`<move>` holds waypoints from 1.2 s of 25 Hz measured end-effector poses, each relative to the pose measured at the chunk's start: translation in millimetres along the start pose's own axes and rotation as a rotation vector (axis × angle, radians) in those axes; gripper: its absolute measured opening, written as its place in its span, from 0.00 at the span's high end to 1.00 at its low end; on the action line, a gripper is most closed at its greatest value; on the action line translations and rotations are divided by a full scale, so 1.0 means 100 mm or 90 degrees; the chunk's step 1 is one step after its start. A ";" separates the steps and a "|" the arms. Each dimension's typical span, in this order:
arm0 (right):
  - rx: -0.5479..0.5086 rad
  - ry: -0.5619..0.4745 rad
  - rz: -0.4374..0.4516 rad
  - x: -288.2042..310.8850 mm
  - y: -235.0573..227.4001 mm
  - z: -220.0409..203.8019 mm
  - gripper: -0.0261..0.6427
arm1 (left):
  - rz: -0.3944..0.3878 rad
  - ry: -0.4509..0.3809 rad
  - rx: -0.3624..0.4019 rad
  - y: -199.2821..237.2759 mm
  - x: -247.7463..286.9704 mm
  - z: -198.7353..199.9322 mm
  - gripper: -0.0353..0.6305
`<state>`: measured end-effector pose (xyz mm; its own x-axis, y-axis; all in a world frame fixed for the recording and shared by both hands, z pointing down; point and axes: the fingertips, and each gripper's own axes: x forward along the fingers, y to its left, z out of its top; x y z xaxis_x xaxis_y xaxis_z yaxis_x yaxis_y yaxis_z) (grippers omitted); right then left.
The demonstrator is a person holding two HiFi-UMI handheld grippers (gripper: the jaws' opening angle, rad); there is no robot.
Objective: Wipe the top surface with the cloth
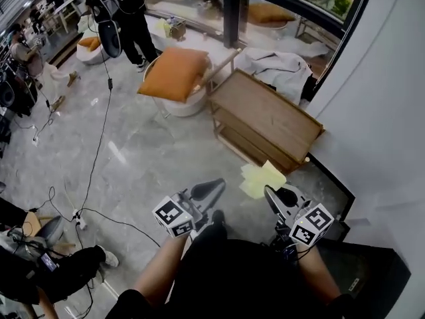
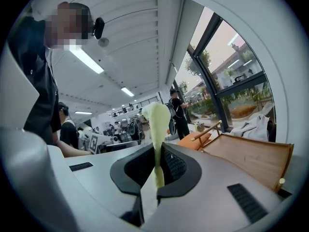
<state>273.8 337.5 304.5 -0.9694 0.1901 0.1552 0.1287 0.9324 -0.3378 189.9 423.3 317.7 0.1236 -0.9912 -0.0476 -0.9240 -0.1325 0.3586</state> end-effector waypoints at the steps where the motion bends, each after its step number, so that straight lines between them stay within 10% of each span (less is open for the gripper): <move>1: 0.001 0.004 -0.009 0.10 -0.07 0.06 0.91 | -0.005 0.002 -0.002 0.13 0.06 0.06 0.93; 10: -0.027 0.011 -0.097 0.87 -0.73 0.41 0.91 | -0.028 0.009 -0.008 1.18 0.47 0.36 0.93; 30: 0.013 0.011 -0.081 1.93 -2.82 1.07 0.91 | 0.027 0.073 0.011 2.86 1.96 0.85 0.93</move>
<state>28.3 78.8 330.3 -0.9740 0.0763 0.2135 0.0007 0.9426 -0.3340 -80.5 191.3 331.8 0.1240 -0.9895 0.0747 -0.9354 -0.0914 0.3417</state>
